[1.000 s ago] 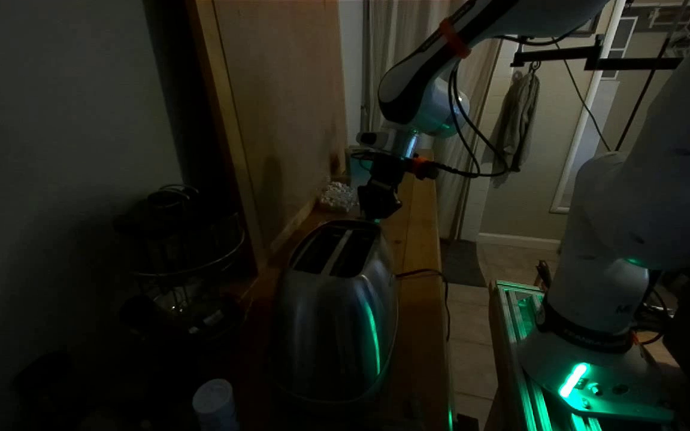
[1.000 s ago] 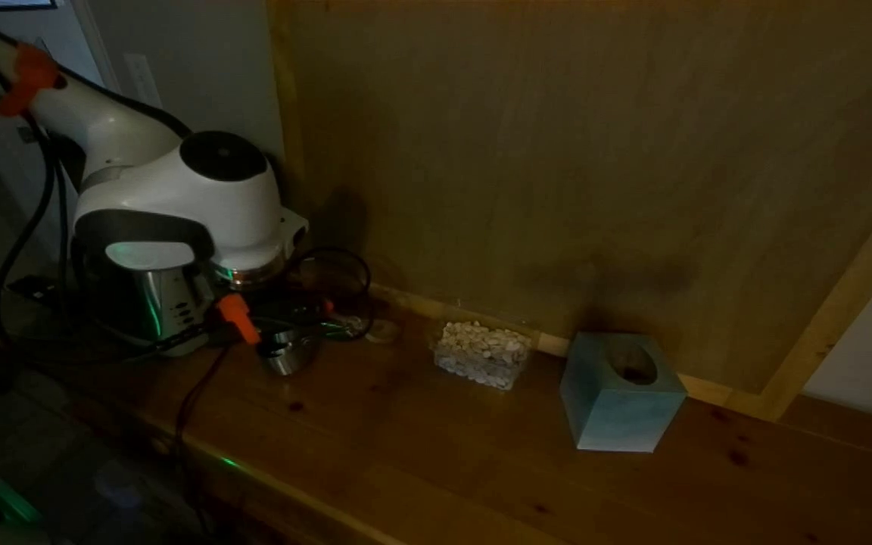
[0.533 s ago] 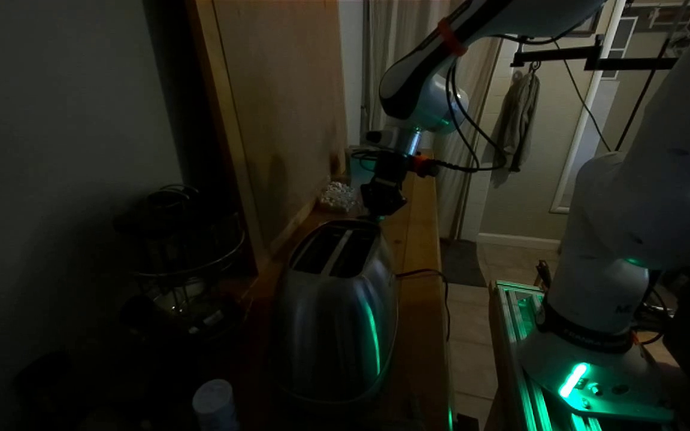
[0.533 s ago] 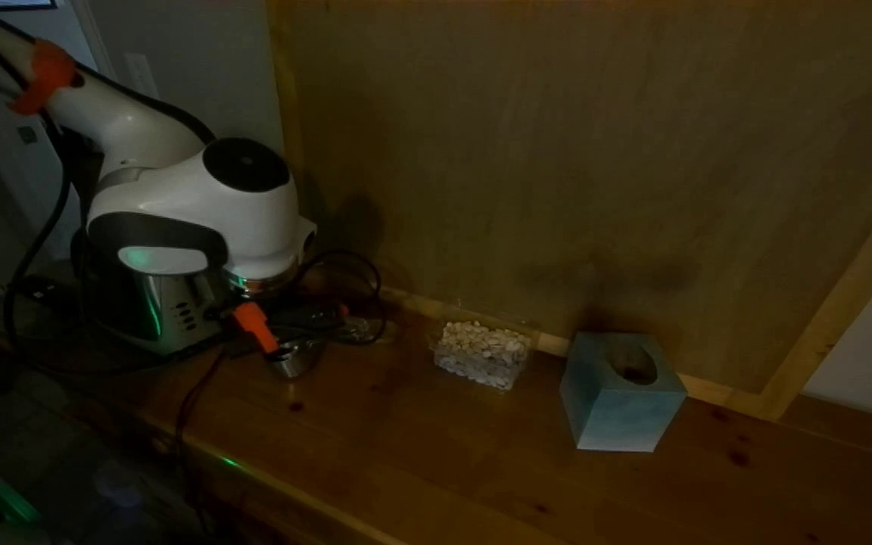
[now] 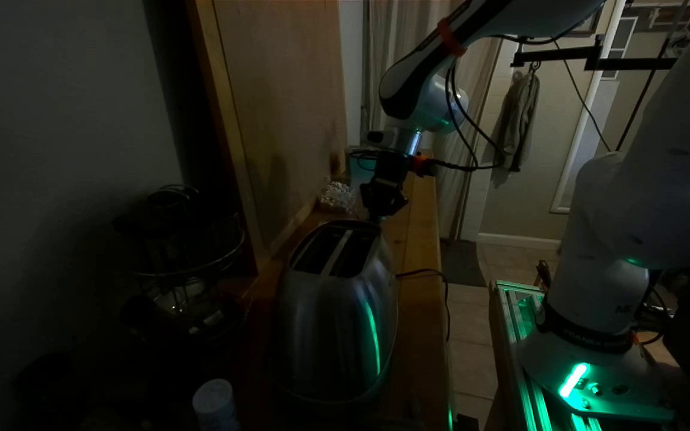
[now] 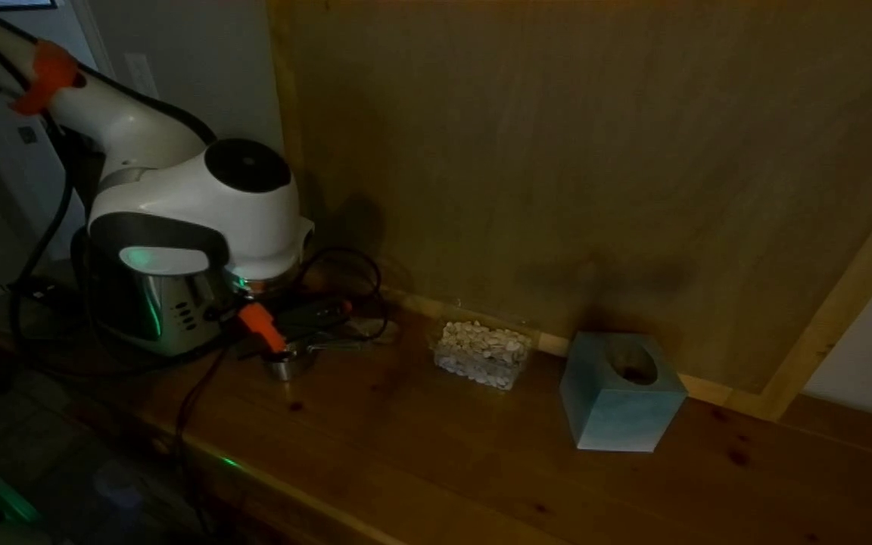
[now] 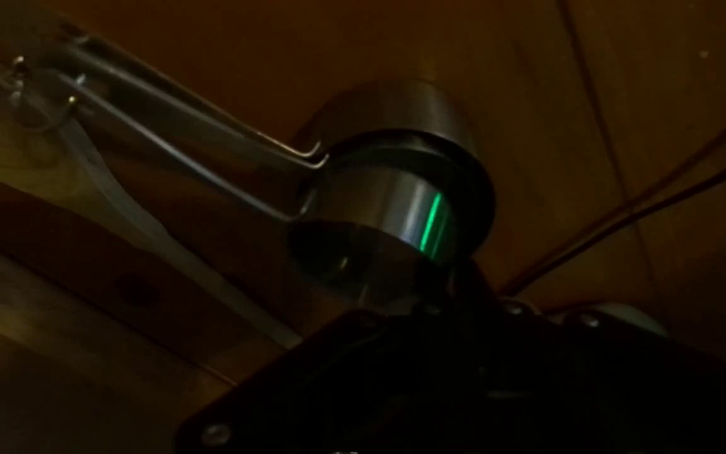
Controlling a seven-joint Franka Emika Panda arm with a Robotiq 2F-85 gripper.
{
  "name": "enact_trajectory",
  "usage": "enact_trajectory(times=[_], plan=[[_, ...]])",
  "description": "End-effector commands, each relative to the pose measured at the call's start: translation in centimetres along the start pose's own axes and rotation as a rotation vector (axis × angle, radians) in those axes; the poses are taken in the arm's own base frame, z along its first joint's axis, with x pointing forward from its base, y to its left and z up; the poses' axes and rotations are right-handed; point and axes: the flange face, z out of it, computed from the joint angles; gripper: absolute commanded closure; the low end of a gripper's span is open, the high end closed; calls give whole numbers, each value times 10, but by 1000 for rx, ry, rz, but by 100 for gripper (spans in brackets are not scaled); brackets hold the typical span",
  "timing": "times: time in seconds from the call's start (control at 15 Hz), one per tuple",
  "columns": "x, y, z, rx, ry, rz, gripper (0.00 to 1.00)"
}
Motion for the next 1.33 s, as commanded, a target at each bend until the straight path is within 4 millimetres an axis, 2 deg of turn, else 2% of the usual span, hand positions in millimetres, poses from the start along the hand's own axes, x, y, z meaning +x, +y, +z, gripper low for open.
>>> enact_trajectory(times=[0.0,0.53,0.73,1.27], plan=[[-7,4,0,18,-18,-33,58],[-7,1,-4,11,9,-13,2],[-2,-4,-14,16,30,51,0],[15,-16,-62,-29,101,501,0]])
